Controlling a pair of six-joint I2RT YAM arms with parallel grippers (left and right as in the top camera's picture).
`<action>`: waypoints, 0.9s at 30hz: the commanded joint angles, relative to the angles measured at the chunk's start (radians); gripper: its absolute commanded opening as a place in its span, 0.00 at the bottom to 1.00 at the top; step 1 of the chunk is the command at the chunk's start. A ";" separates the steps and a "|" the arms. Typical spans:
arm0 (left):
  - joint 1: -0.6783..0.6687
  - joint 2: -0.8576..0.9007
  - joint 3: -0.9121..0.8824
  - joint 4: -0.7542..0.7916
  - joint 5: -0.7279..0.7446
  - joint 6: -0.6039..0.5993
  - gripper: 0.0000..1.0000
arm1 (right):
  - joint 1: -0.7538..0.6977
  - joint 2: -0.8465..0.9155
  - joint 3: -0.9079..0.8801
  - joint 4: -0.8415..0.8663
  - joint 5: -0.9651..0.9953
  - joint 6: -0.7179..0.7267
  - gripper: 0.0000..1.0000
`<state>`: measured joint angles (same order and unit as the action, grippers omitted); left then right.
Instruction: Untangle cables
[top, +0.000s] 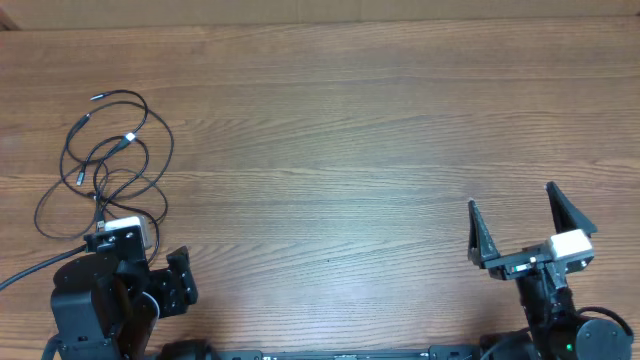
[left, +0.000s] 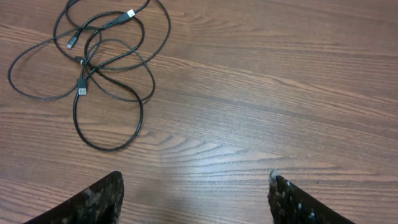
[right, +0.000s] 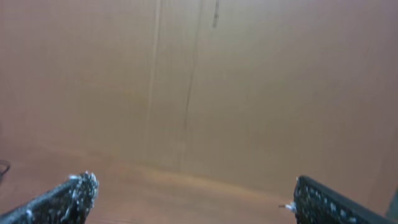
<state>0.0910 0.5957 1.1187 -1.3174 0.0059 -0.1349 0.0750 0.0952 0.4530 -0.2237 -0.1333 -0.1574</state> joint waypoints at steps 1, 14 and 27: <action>-0.007 -0.001 -0.002 0.001 -0.010 -0.003 0.74 | 0.009 -0.047 -0.092 0.100 -0.002 -0.002 1.00; -0.007 -0.001 -0.002 0.001 -0.010 -0.003 0.74 | 0.009 -0.092 -0.238 0.357 -0.007 -0.064 1.00; -0.007 -0.001 -0.002 0.001 -0.010 -0.003 0.74 | 0.009 -0.092 -0.307 0.441 -0.010 -0.132 1.00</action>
<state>0.0910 0.5957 1.1187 -1.3174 0.0059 -0.1349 0.0750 0.0147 0.1982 0.1837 -0.1421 -0.2745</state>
